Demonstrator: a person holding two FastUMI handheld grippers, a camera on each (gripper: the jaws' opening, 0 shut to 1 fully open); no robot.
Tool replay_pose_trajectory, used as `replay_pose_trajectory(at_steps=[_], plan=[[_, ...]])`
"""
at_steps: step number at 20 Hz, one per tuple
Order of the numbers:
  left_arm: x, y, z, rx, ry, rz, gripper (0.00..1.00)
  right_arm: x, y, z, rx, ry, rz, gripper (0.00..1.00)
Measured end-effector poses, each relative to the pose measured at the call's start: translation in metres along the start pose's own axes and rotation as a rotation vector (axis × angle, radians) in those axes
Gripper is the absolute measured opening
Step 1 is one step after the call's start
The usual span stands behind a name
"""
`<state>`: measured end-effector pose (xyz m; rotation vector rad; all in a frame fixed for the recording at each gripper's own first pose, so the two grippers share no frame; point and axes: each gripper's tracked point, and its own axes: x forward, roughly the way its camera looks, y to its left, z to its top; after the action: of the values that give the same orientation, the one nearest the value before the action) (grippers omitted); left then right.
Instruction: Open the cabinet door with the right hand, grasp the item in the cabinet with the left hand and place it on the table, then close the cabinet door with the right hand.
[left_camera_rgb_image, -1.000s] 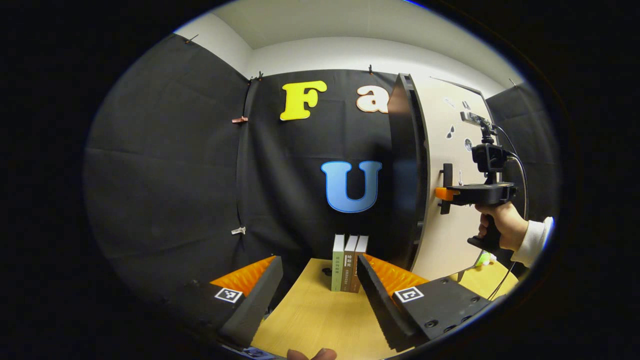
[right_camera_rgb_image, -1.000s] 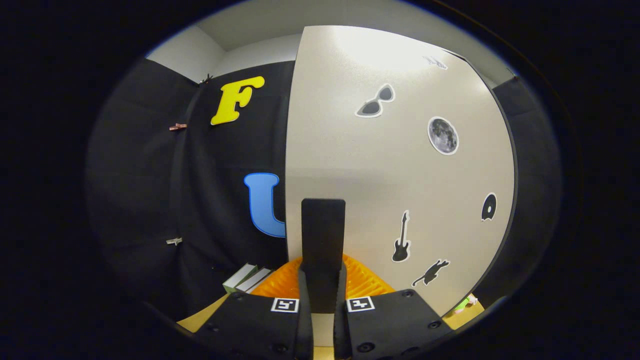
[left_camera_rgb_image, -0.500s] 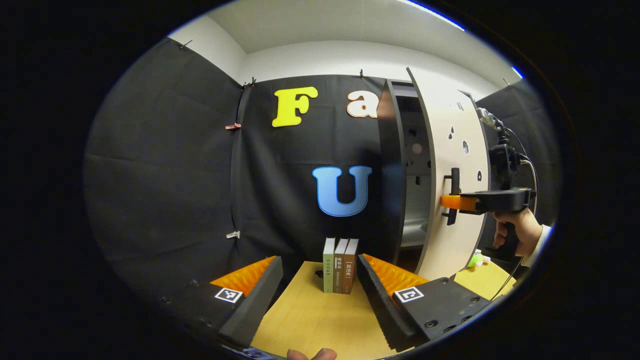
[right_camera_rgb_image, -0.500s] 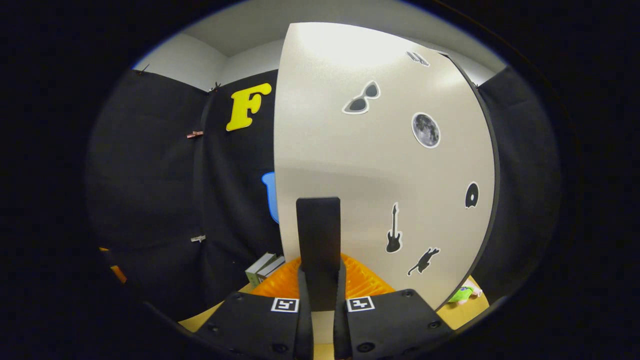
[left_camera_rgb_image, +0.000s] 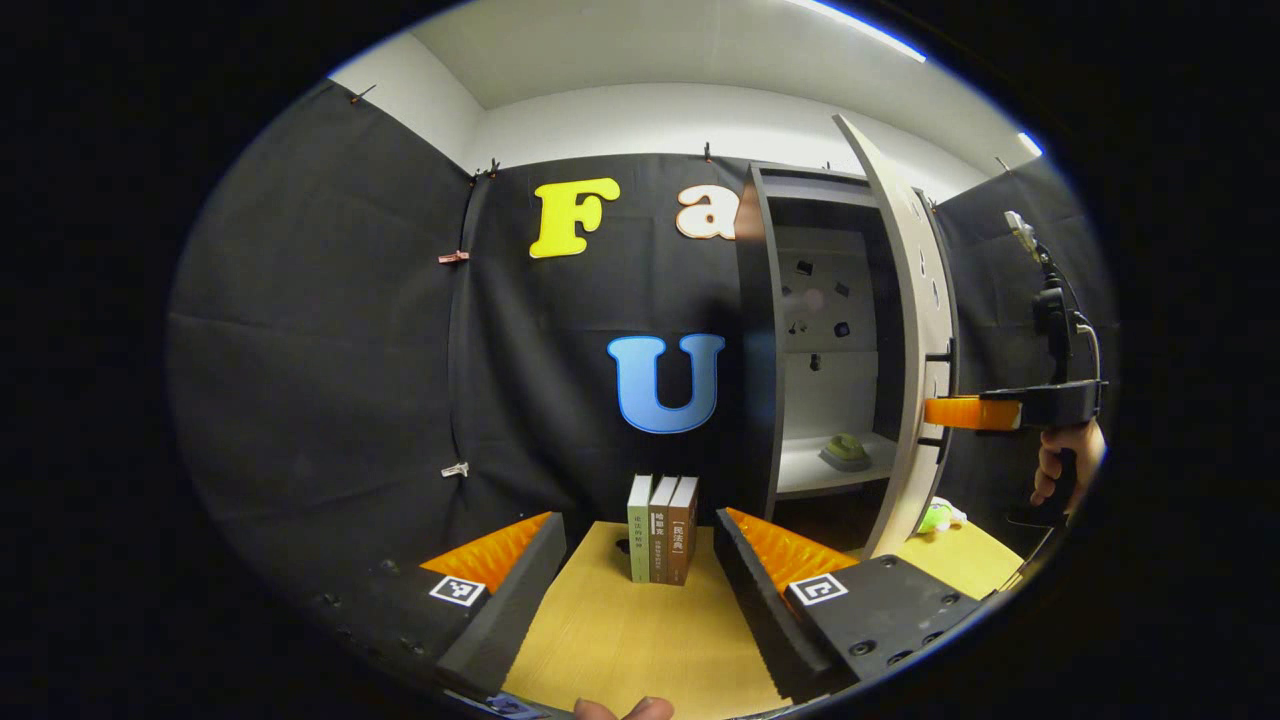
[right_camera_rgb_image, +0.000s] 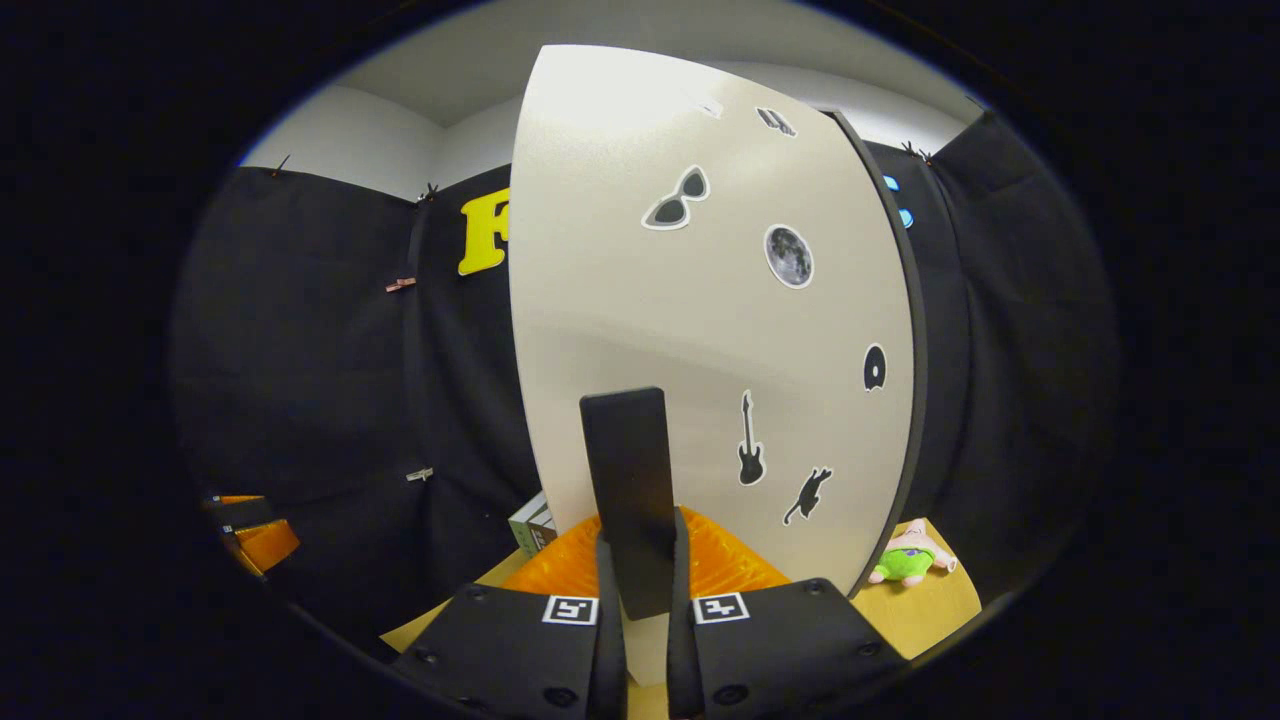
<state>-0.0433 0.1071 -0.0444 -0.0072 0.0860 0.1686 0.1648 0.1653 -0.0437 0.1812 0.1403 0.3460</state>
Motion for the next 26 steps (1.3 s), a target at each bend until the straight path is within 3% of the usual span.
replay_pose_trajectory(at_steps=[10,26], plan=[[0.000,-0.033,0.005,-0.014,-0.006,-0.067,0.94,-0.039,-0.034,0.004,0.051,0.007,-0.056,0.19],[0.019,-0.093,0.010,-0.010,-0.007,-0.160,0.95,-0.096,-0.124,0.007,0.136,0.010,-0.264,0.16]])
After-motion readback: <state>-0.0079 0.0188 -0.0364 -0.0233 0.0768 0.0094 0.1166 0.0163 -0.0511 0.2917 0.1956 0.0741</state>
